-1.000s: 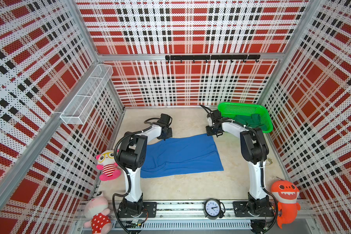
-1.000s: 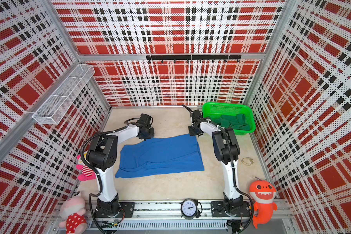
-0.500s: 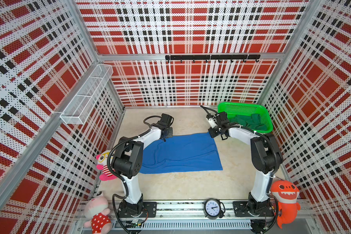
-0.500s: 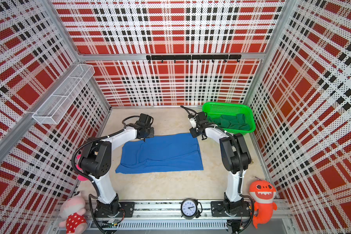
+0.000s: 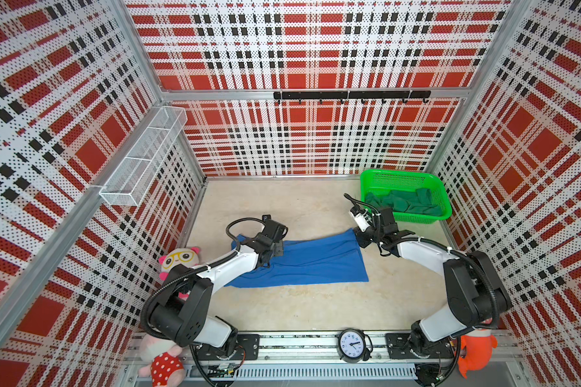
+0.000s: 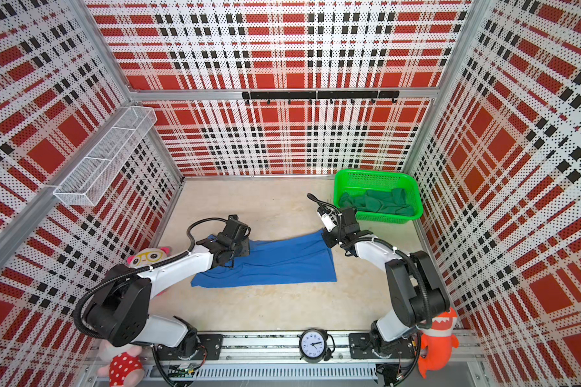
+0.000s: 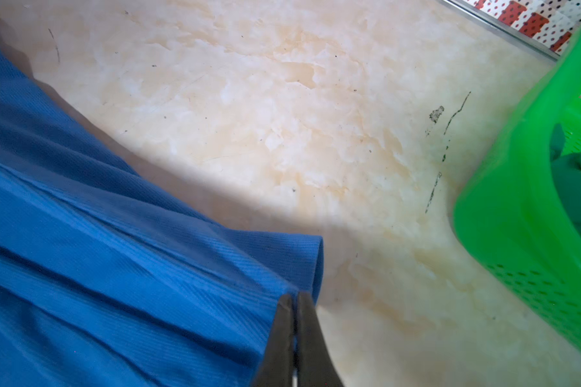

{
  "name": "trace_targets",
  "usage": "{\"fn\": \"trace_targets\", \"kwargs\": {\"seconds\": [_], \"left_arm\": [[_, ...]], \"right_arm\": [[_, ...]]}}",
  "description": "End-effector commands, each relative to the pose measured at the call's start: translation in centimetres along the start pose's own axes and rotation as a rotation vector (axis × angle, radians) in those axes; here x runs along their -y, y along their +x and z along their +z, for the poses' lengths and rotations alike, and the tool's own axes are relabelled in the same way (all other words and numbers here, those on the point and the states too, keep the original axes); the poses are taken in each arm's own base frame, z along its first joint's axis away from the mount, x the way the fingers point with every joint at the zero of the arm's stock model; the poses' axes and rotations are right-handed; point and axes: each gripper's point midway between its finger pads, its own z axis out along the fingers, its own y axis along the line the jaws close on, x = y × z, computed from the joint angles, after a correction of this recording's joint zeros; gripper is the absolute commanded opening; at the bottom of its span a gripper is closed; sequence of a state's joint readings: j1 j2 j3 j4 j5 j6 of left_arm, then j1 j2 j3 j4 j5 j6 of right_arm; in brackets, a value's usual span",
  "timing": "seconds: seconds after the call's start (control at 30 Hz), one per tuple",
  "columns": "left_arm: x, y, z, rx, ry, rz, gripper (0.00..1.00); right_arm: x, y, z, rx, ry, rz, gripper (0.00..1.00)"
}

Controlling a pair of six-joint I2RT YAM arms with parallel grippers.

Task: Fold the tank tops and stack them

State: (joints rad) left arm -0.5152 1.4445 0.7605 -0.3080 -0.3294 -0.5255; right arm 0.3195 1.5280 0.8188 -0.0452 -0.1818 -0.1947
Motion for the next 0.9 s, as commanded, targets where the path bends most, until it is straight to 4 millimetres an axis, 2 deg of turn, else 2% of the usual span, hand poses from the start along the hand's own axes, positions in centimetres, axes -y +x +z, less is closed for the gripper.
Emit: {"fn": "trace_targets", "kwargs": {"seconds": [0.0,0.17,0.2,0.23,0.27,0.3,0.33,0.37,0.47,0.53,0.6,0.73,0.8,0.87], "left_arm": [[-0.2,1.2,-0.4,0.014,0.001,-0.083,0.00],[-0.4,3.6,-0.6,-0.017,-0.006,-0.127,0.00],[-0.5,4.1,-0.7,-0.028,-0.009,-0.142,0.00],[-0.6,4.5,-0.9,-0.037,-0.012,-0.152,0.01],[-0.8,4.5,-1.2,-0.039,-0.016,-0.161,0.13],[-0.8,4.3,-1.8,-0.030,-0.016,-0.168,0.29],[-1.0,3.6,-2.6,-0.009,-0.016,-0.179,0.43],[-1.0,2.6,-3.5,0.018,-0.010,-0.191,0.50],[-0.9,-1.2,-6.0,0.096,0.027,-0.229,0.57],[-1.0,-3.2,-6.6,0.122,0.055,-0.243,0.58],[-1.6,-5.0,-6.0,0.146,0.060,-0.251,0.58],[-3.9,-7.8,-2.8,0.182,0.074,-0.320,0.52],[-5.8,-8.9,-1.1,0.202,0.096,-0.396,0.50],[-7.4,-9.5,0.1,0.233,0.086,-0.452,0.48]], "right_arm": [[-0.6,-0.9,-1.8,0.057,-0.018,0.055,0.00],[-2.5,1.8,-2.2,-0.004,-0.077,0.141,0.00],[-2.8,2.7,-2.3,-0.027,-0.082,0.158,0.02],[-3.0,3.3,-2.5,-0.043,-0.080,0.175,0.09],[-2.9,3.6,-2.7,-0.049,-0.070,0.189,0.18],[-2.8,3.4,-3.0,-0.045,-0.065,0.199,0.28],[-2.7,2.8,-3.4,-0.032,-0.060,0.209,0.38],[-2.5,1.9,-3.8,-0.016,-0.053,0.216,0.44],[-1.0,-0.6,-5.0,-0.011,0.006,0.259,0.47],[0.0,-1.7,-5.2,-0.039,0.047,0.338,0.48],[-0.1,-2.2,-4.3,-0.087,0.055,0.457,0.47],[-2.6,-2.2,-1.2,-0.122,0.037,0.576,0.40],[-3.6,-1.2,0.5,-0.150,0.021,0.634,0.37],[-3.6,0.1,1.7,-0.167,0.035,0.661,0.35]]}}
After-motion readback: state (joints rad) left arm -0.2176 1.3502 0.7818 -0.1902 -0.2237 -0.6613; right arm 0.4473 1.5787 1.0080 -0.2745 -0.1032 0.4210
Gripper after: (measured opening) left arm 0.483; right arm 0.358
